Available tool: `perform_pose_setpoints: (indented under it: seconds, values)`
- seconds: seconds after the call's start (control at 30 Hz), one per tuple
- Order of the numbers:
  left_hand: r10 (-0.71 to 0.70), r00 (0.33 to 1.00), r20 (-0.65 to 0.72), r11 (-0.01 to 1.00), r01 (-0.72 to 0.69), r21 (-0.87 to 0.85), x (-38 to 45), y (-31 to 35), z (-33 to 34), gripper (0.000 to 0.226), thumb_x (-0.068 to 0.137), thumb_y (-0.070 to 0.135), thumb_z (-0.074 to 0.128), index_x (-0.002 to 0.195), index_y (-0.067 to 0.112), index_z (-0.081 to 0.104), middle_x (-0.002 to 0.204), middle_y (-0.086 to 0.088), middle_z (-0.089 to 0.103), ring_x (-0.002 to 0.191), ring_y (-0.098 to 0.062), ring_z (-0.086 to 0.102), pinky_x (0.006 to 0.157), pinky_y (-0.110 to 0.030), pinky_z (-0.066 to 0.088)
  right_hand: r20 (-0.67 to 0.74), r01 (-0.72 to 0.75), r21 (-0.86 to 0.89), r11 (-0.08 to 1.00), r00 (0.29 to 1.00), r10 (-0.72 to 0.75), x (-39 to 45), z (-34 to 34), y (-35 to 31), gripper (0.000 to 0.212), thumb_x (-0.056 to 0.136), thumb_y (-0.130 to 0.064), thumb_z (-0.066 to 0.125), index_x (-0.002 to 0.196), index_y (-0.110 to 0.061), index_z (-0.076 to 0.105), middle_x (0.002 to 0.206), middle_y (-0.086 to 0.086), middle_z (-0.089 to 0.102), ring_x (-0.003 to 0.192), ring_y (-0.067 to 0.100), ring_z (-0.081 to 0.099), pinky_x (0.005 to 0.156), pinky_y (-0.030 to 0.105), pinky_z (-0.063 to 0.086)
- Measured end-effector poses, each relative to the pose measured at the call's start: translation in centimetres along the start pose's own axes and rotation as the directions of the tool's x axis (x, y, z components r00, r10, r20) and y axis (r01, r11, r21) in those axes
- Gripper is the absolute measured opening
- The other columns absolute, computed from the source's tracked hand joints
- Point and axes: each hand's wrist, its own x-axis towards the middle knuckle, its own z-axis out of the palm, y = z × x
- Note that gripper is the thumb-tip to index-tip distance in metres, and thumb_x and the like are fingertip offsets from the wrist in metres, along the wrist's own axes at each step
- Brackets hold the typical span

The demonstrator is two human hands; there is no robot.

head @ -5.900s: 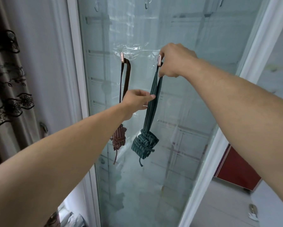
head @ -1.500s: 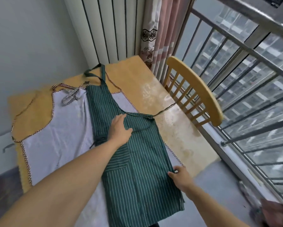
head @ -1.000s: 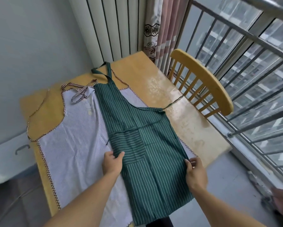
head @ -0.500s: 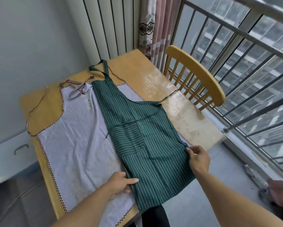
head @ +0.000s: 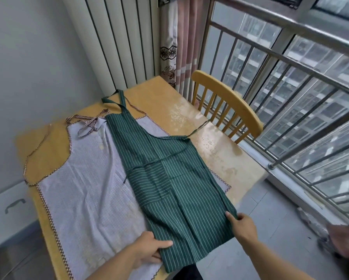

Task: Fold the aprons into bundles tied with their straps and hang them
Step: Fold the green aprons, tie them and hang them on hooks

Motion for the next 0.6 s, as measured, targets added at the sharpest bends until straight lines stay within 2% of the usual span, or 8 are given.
perform_pose_setpoints:
  seconds: [0.07, 0.17, 0.23, 0.33, 0.43, 0.47, 0.53, 0.6]
  values:
    - [-0.012, 1.000, -0.002, 0.998, 0.012, 0.054, -0.1, 0.0, -0.4, 0.112, 0.076, 0.038, 0.087, 0.157, -0.001, 0.020, 0.151, -0.019, 0.045, 0.121, -0.027, 0.063, 0.091, -0.030, 0.058, -0.030, 0.015, -0.007, 1.000, 0.999, -0.015, -0.6, -0.7, -0.6, 0.037, 0.099, -0.044, 0.061, 0.087, -0.010, 0.063, 0.082, 0.009, 0.068, 0.075, 0.023, 0.061, 0.068, 0.037, 0.048]
    - [0.032, 0.999, -0.026, 0.998, -0.031, 0.049, 0.3, -0.2, -1.1, 0.107, 0.083, 0.032, 0.084, 0.157, -0.004, 0.016, 0.143, -0.024, 0.053, 0.079, -0.015, 0.074, 0.060, -0.024, 0.057, -0.037, 0.054, -0.095, 0.994, 0.998, -0.058, -1.7, -1.7, -1.3, 0.040, 0.106, -0.039, 0.050, 0.077, -0.012, 0.060, 0.072, 0.006, 0.064, 0.070, 0.020, 0.060, 0.060, 0.032, 0.042]
    - [0.020, 0.999, -0.049, 0.997, -0.016, 0.079, 0.5, 0.1, -1.6, 0.090, 0.084, 0.034, 0.083, 0.151, -0.003, 0.036, 0.137, -0.017, 0.060, 0.086, -0.014, 0.074, 0.070, -0.026, 0.061, -0.039, 0.083, -0.106, 0.991, 0.995, -0.088, -2.1, -1.7, -1.4, 0.047, 0.108, -0.040, 0.038, 0.076, -0.014, 0.060, 0.076, 0.005, 0.065, 0.075, 0.021, 0.061, 0.069, 0.035, 0.048]
    - [0.023, 1.000, -0.014, 0.998, -0.023, 0.055, -0.6, 0.4, -2.0, 0.052, 0.083, 0.033, 0.083, 0.121, 0.002, 0.066, 0.112, -0.006, 0.075, 0.093, -0.017, 0.076, 0.087, -0.033, 0.061, -0.065, 0.092, -0.101, 0.991, 0.993, -0.099, -2.8, -1.4, -1.3, 0.054, 0.110, -0.042, 0.025, 0.084, -0.015, 0.064, 0.083, 0.007, 0.068, 0.082, 0.023, 0.063, 0.079, 0.039, 0.051]
    - [0.030, 0.993, 0.117, 0.998, -0.035, 0.047, -1.2, -0.3, -2.3, 0.095, 0.059, 0.049, 0.095, 0.127, -0.004, 0.057, 0.125, -0.012, 0.067, 0.093, -0.014, 0.074, 0.082, -0.028, 0.059, -0.084, 0.081, 0.005, 0.997, 0.993, -0.080, -4.0, -1.8, -2.3, 0.046, 0.111, -0.039, 0.026, 0.088, -0.018, 0.059, 0.072, 0.008, 0.064, 0.073, 0.024, 0.062, 0.066, 0.036, 0.044]
    - [0.023, 0.985, 0.170, 0.998, -0.034, 0.061, -1.7, -0.3, -2.4, 0.105, 0.054, 0.050, 0.097, 0.130, -0.008, 0.054, 0.118, -0.012, 0.070, 0.088, -0.012, 0.073, 0.080, -0.027, 0.056, -0.076, 0.059, 0.058, 0.997, 0.996, -0.055, -4.0, -1.9, -2.7, 0.049, 0.110, -0.042, 0.030, 0.083, -0.014, 0.059, 0.069, 0.010, 0.062, 0.070, 0.026, 0.060, 0.064, 0.036, 0.042]
    - [-0.045, 0.966, 0.253, 0.999, 0.039, 0.031, -3.2, 0.9, -2.6, 0.083, 0.070, 0.029, 0.093, 0.133, -0.008, 0.052, 0.100, -0.011, 0.075, 0.085, -0.018, 0.073, 0.081, -0.031, 0.057, -0.037, -0.014, 0.157, 0.988, 0.999, 0.020, -3.9, -2.4, -3.9, 0.060, 0.105, -0.053, 0.040, 0.075, -0.005, 0.060, 0.071, 0.014, 0.062, 0.071, 0.028, 0.061, 0.067, 0.039, 0.042]
    - [-0.054, 0.945, 0.324, 0.994, 0.082, -0.073, -4.5, 2.7, -3.4, 0.046, 0.084, 0.011, 0.080, 0.123, -0.004, 0.061, 0.110, -0.016, 0.075, 0.099, -0.030, 0.072, 0.100, -0.041, 0.056, 0.033, -0.082, 0.198, 0.977, 0.996, 0.077, -3.1, -2.9, -5.3, 0.060, 0.099, -0.054, 0.054, 0.085, 0.002, 0.066, 0.087, 0.017, 0.069, 0.084, 0.033, 0.067, 0.073, 0.045, 0.053]
